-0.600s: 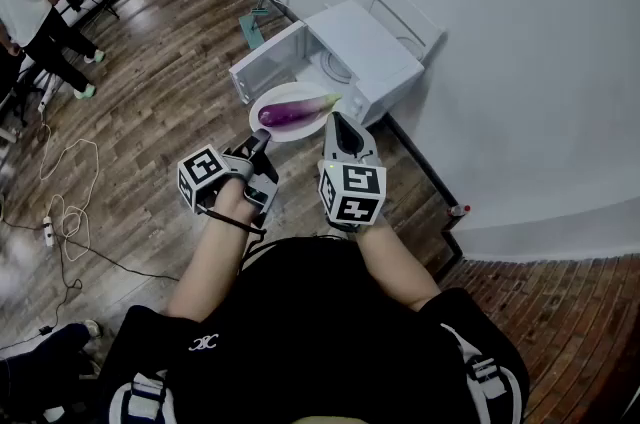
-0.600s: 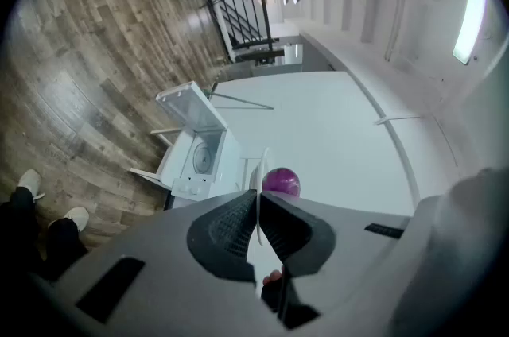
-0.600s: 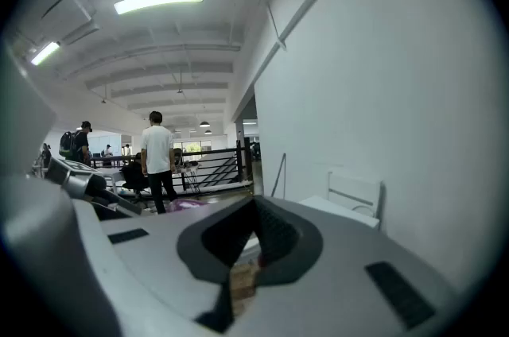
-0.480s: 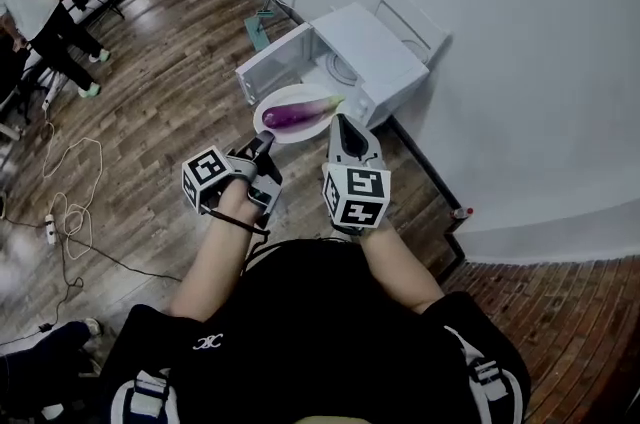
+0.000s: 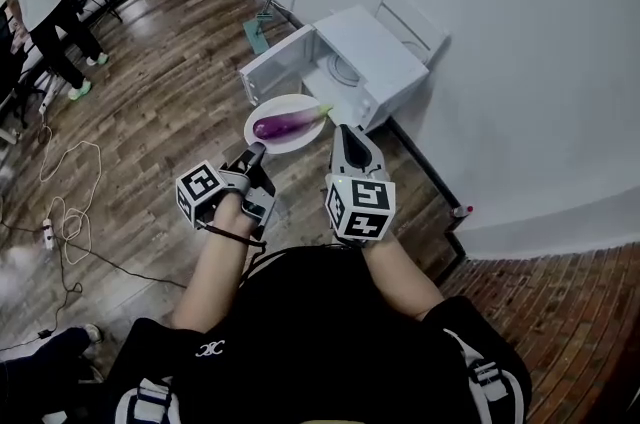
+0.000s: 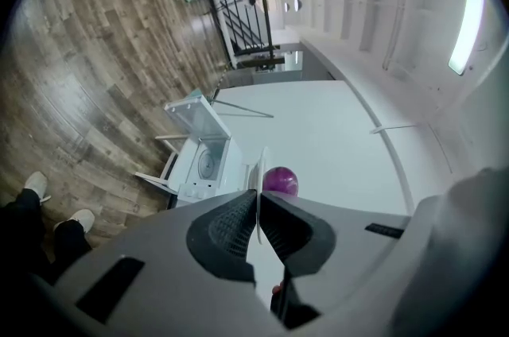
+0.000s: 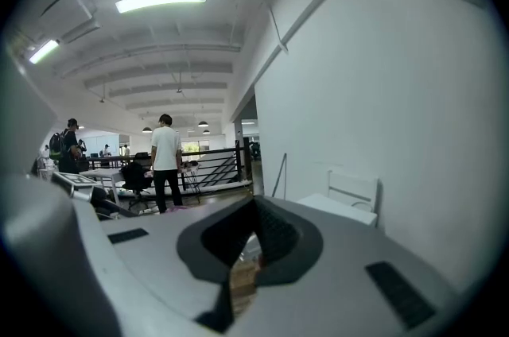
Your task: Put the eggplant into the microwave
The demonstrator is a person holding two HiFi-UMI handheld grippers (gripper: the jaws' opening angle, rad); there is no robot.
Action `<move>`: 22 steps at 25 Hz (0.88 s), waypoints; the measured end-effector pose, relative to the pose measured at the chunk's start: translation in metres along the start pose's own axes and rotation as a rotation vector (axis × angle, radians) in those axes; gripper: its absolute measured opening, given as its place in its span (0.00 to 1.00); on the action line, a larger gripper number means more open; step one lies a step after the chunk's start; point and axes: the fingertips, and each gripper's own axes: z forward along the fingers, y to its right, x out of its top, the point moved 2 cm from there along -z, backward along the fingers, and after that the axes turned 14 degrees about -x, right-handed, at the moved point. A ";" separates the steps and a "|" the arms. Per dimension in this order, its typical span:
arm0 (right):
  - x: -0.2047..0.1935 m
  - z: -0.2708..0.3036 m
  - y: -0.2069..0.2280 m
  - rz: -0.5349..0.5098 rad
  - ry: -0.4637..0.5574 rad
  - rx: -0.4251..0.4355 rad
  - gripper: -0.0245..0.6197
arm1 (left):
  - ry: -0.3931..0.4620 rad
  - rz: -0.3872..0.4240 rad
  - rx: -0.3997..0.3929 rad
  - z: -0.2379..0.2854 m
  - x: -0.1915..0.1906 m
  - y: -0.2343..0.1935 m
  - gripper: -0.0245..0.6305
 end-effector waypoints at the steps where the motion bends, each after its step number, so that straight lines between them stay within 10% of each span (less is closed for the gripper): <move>1: 0.000 0.004 0.004 0.005 -0.002 0.006 0.05 | 0.003 0.000 0.003 0.004 -0.001 -0.003 0.06; 22: 0.002 0.004 -0.051 -0.023 -0.019 0.033 0.05 | 0.031 -0.012 0.003 -0.036 0.045 -0.016 0.06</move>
